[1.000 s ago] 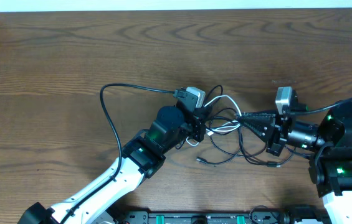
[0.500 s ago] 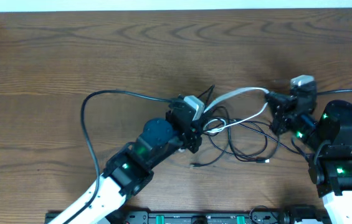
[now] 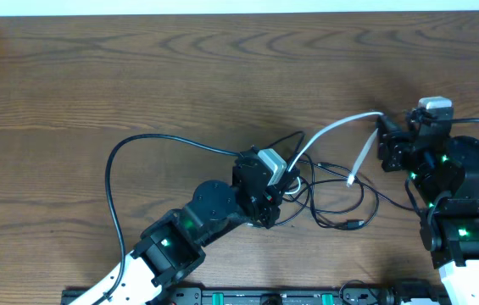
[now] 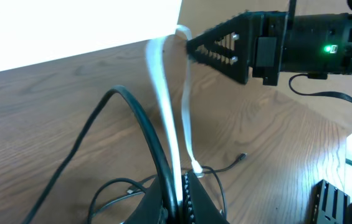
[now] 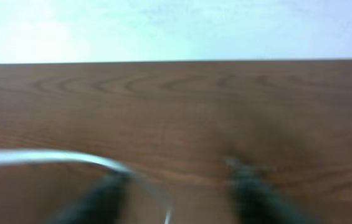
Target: Untangle cables
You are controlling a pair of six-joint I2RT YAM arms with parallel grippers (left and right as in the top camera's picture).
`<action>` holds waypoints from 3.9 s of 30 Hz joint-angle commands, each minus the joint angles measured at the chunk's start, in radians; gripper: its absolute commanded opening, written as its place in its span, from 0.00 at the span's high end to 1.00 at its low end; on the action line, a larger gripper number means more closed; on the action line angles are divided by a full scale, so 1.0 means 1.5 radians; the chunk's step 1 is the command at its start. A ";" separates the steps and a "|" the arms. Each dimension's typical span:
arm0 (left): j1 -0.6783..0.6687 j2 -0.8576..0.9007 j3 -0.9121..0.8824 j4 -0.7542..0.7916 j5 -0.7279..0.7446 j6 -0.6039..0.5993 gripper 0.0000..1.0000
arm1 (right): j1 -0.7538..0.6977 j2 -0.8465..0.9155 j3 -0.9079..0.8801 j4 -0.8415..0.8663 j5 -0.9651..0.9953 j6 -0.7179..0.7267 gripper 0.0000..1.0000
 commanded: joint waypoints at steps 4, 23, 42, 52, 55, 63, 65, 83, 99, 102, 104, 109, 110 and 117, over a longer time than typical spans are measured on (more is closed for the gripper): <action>-0.003 -0.009 0.008 0.004 -0.007 0.016 0.93 | -0.002 -0.005 0.010 -0.041 -0.115 -0.001 0.01; -0.003 -0.013 0.008 0.116 -0.130 0.016 0.93 | -0.002 -0.005 0.010 -0.099 -0.618 -0.006 0.01; -0.003 -0.057 0.009 0.091 -0.340 0.016 0.93 | -0.002 -0.005 0.010 -0.278 -0.240 0.055 0.01; -0.003 -0.055 0.008 0.006 -0.341 -0.021 0.93 | -0.002 -0.005 0.010 -0.328 -0.425 -0.031 0.01; -0.003 -0.055 0.009 -0.005 -0.332 -0.076 0.93 | -0.001 -0.005 0.010 -0.337 -0.534 -0.110 0.03; -0.003 -0.053 0.008 -0.005 -0.219 -0.320 0.93 | -0.001 -0.005 0.010 -0.338 -0.611 -0.166 0.10; -0.003 -0.047 0.009 -0.005 -0.191 -0.384 0.93 | -0.001 -0.005 0.010 -0.338 -0.611 -0.166 0.09; -0.003 -0.024 0.009 0.107 -0.164 -0.650 0.92 | 0.101 -0.005 0.010 -0.280 -0.608 -0.205 0.04; -0.041 -0.004 0.009 0.124 -0.160 -0.714 0.92 | 0.182 0.078 0.010 -0.068 -0.601 -0.118 0.04; -0.047 0.005 0.009 0.136 -0.160 -0.725 0.93 | 0.214 0.108 0.010 -0.037 -0.601 -0.117 0.05; -0.050 0.012 0.009 0.144 -0.160 -0.725 0.93 | 0.236 0.126 0.010 -0.013 -0.601 -0.115 0.09; -0.050 0.019 0.009 0.146 -0.161 -0.725 0.92 | 0.272 0.161 0.010 0.028 -0.600 -0.112 0.49; -0.050 0.019 0.009 0.146 -0.161 -0.725 0.92 | 0.272 0.164 0.010 0.029 -0.600 -0.112 0.64; -0.048 0.018 0.009 0.145 -0.239 -0.697 0.93 | 0.272 0.165 0.010 0.028 -0.600 -0.095 0.99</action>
